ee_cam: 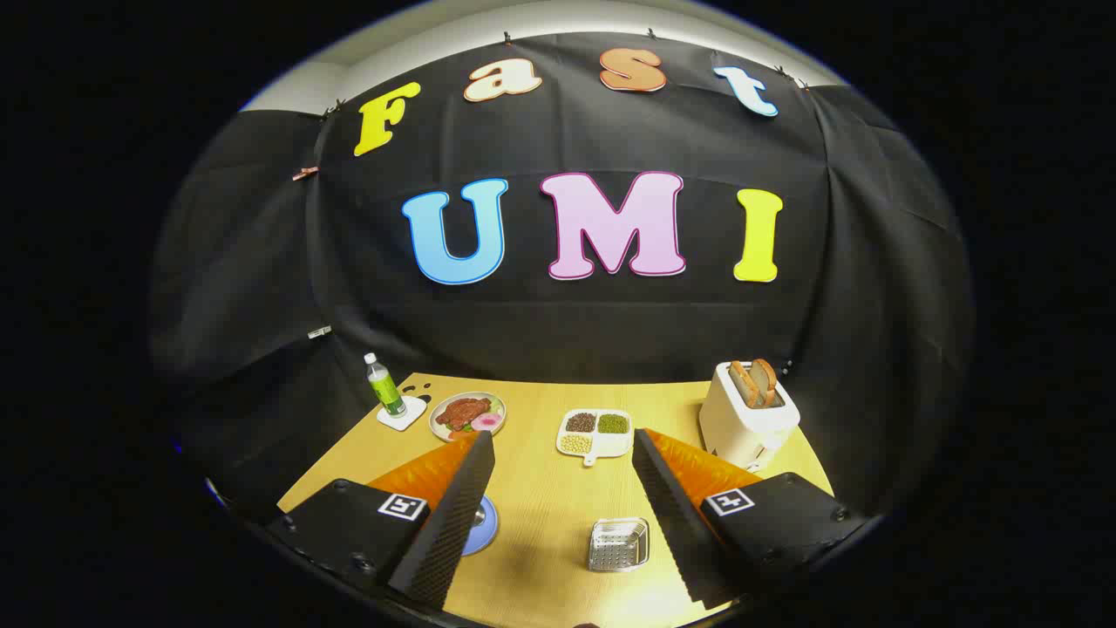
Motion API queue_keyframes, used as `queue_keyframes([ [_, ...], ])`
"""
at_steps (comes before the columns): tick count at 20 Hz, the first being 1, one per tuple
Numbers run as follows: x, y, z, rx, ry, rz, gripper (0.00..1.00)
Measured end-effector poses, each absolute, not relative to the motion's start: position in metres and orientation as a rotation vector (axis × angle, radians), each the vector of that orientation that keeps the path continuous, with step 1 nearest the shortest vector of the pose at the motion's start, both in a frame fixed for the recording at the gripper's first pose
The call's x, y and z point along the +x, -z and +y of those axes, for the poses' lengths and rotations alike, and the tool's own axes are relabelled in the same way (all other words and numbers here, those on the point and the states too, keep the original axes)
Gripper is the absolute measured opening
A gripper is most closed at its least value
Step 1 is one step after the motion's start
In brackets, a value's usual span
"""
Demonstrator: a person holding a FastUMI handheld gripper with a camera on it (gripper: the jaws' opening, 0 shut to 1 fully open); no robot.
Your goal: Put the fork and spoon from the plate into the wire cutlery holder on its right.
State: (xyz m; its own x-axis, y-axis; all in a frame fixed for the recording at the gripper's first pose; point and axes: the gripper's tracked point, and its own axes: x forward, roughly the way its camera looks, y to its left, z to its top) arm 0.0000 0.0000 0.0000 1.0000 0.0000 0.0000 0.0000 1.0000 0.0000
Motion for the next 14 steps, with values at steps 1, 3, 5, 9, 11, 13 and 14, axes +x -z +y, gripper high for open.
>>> queue_keyframes([
  [1, -0.001, 0.0, -0.001, -0.001, 0.008, -0.005, 0.99],
  [3, -0.005, -0.001, -0.004, 0.004, 0.027, -0.014, 0.99],
  [5, -0.01, -0.002, -0.009, 0.014, 0.048, -0.024, 0.99],
  [9, -0.015, 0.0, -0.019, 0.018, 0.083, -0.023, 0.99],
  [11, -0.017, 0.002, -0.023, 0.017, 0.097, -0.014, 0.99],
  [13, -0.022, 0.004, -0.026, 0.017, 0.102, 0.001, 0.99],
  [14, -0.025, 0.002, -0.029, 0.013, 0.107, 0.001, 0.99],
])
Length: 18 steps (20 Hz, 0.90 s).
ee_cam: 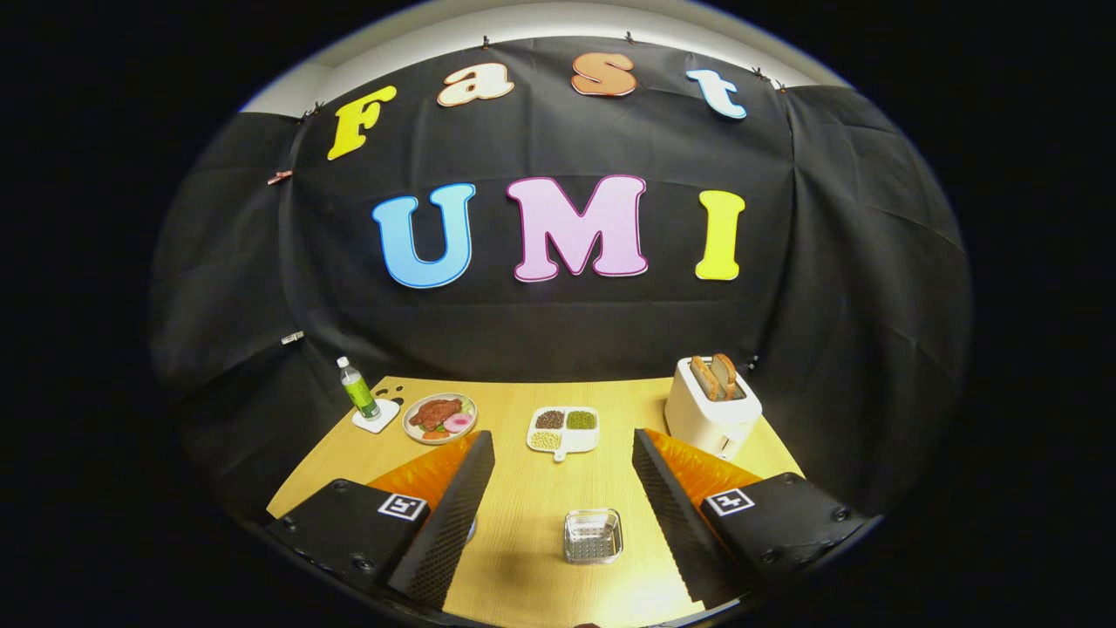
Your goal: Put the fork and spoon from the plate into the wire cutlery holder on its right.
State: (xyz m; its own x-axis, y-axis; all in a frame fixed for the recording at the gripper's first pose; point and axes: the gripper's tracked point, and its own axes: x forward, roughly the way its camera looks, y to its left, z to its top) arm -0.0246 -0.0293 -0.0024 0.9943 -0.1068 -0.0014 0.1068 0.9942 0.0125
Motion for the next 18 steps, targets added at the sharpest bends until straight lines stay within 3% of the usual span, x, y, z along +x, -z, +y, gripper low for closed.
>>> queue_keyframes([
  [10, -0.021, 0.013, -0.038, 0.004, 0.141, 0.047, 0.99],
  [18, 0.022, 0.048, 0.027, -0.05, 0.003, 0.192, 1.0],
])
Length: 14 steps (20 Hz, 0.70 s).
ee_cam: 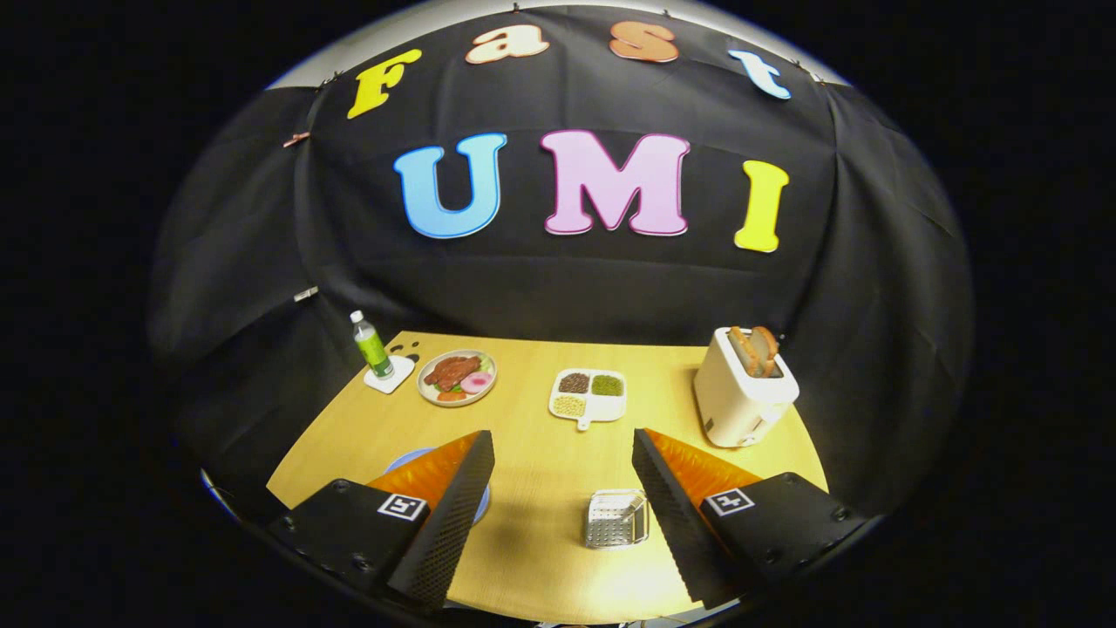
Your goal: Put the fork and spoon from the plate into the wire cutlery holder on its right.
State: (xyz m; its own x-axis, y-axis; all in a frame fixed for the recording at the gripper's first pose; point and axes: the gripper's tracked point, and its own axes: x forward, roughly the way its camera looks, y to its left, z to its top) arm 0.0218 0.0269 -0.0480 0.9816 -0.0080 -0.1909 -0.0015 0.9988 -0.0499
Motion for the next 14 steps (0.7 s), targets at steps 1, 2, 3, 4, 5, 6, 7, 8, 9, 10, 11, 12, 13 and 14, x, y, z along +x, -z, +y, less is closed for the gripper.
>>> queue_keyframes([
  [1, 0.027, 0.056, 0.04, -0.059, -0.024, 0.217, 1.0],
  [2, 0.033, 0.065, 0.054, -0.059, -0.05, 0.246, 1.0],
  [3, 0.036, 0.074, 0.068, -0.059, -0.079, 0.274, 1.0],
  [4, 0.041, 0.083, 0.081, -0.065, -0.103, 0.296, 1.0],
  [5, 0.045, 0.092, 0.093, -0.079, -0.124, 0.318, 1.0],
  [6, 0.051, 0.104, 0.106, -0.096, -0.143, 0.344, 1.0],
  [7, 0.056, 0.116, 0.117, -0.11, -0.163, 0.374, 1.0],
  [8, 0.061, 0.129, 0.129, -0.12, -0.179, 0.403, 1.0],
  [9, 0.066, 0.141, 0.139, -0.13, -0.191, 0.435, 1.0],
  [10, 0.071, 0.156, 0.148, -0.137, -0.202, 0.467, 1.0],
  [11, 0.075, 0.169, 0.157, -0.143, -0.214, 0.496, 1.0],
  [12, 0.079, 0.181, 0.164, -0.151, -0.223, 0.522, 1.0],
  [13, 0.083, 0.194, 0.169, -0.163, -0.229, 0.548, 1.0],
  [14, 0.087, 0.208, 0.174, -0.178, -0.234, 0.574, 1.0],
])
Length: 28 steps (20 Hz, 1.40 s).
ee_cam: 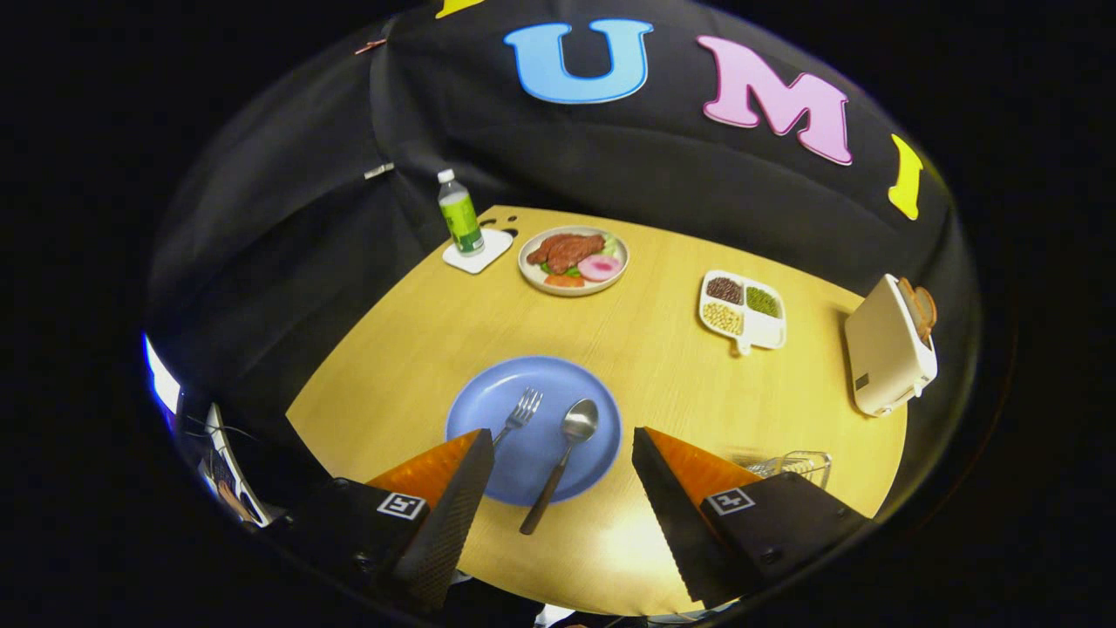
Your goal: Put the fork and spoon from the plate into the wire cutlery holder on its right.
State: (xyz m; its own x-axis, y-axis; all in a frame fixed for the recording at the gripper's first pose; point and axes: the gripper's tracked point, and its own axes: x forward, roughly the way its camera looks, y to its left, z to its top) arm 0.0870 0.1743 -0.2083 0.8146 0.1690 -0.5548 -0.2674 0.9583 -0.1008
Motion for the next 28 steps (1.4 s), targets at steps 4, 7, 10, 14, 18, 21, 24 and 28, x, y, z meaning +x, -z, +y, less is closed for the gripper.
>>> queue_keyframes([
  [4, 0.098, 0.257, 0.176, -0.227, -0.226, 0.669, 1.0],
  [7, 0.104, 0.286, 0.175, -0.24, -0.217, 0.736, 1.0],
  [10, 0.113, 0.304, 0.179, -0.256, -0.223, 0.77, 1.0],
  [14, 0.122, 0.325, 0.183, -0.249, -0.215, 0.822, 0.91],
  [18, 0.128, 0.342, 0.181, -0.219, -0.174, 0.893, 0.73],
  [21, 0.129, 0.348, 0.174, -0.212, -0.144, 0.924, 0.48],
  [24, 0.128, 0.347, 0.168, -0.201, -0.132, 0.953, 0.3],
  [28, 0.131, 0.348, 0.167, -0.133, -0.144, 0.976, 0.12],
])
